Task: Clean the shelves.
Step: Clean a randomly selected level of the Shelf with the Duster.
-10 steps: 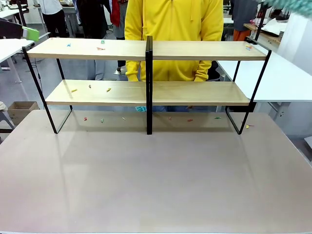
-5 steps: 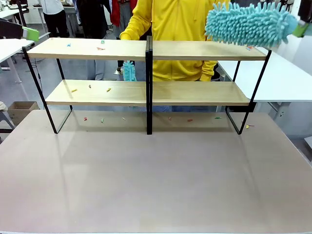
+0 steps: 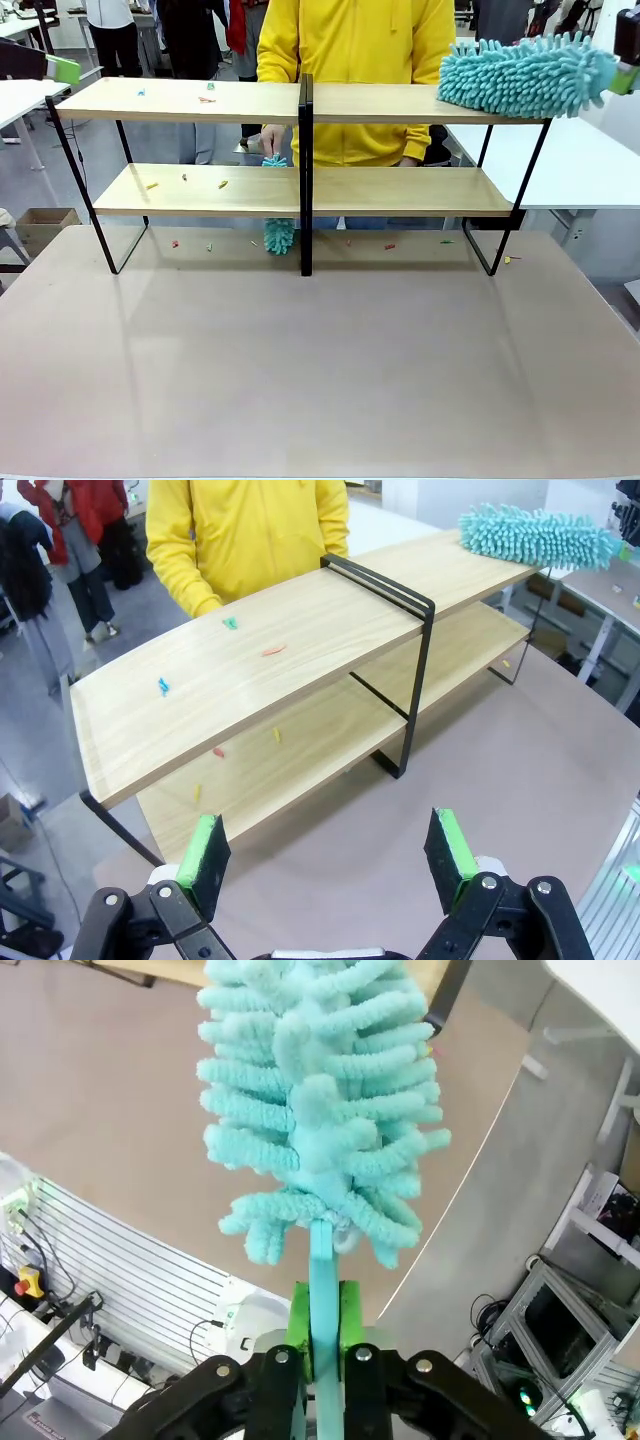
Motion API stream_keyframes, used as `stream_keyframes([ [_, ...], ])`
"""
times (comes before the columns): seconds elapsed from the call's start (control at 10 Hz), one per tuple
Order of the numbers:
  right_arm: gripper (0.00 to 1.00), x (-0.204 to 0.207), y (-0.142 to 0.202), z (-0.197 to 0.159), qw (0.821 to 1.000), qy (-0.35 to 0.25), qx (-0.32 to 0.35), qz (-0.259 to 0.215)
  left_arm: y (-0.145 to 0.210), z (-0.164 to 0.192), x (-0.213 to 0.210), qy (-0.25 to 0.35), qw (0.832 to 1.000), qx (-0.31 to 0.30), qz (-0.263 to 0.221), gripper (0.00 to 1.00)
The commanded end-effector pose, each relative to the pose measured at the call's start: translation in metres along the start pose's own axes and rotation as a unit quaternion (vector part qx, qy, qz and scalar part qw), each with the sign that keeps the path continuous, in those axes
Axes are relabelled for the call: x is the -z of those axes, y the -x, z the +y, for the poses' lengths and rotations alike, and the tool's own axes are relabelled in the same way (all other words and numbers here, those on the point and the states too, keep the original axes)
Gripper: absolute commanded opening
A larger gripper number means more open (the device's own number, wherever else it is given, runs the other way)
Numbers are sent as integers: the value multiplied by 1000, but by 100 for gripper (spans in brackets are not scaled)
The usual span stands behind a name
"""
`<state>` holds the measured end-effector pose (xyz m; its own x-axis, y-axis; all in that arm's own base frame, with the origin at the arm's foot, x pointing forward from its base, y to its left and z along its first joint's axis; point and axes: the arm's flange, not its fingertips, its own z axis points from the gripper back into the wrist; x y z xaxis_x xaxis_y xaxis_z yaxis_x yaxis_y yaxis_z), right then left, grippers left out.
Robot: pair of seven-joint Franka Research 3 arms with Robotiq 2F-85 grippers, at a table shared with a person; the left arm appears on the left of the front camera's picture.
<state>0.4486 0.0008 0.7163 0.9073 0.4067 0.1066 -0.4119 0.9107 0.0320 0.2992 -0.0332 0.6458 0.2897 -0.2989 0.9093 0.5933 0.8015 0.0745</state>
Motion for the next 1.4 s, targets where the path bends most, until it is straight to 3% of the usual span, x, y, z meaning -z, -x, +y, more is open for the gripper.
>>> stream_keyframes([
  [0.0, 12, -1, 2, 0, 999, 22, 31, 6, 2, 0, -1, 0, 1000, 5, 0, 100],
  [0.2, 12, -7, 8, -1, 985, 127, 119, 0, 2, 0, -1, 0, 1000, 5, 0, 100],
  [0.5, 12, -13, 14, 11, 983, 152, 76, -72, 2, 0, -1, 0, 1000, 5, 0, 100],
  [0.7, 12, -14, 15, 13, 994, 69, 27, -84, 2, 0, -1, 0, 1000, 5, 0, 100],
  [1.0, 12, -25, 28, -11, 995, -34, 8, -89, 2, 0, -1, 0, 1000, 5, 0, 100],
  [1.2, 12, -44, 54, -29, 979, -168, -73, -94, 2, 0, -1, 0, 1000, 5, 0, 100],
  [1.3, 12, -62, 81, -44, 955, -250, -122, -103, 2, 0, -1, 0, 1000, 5, 0, 100],
])
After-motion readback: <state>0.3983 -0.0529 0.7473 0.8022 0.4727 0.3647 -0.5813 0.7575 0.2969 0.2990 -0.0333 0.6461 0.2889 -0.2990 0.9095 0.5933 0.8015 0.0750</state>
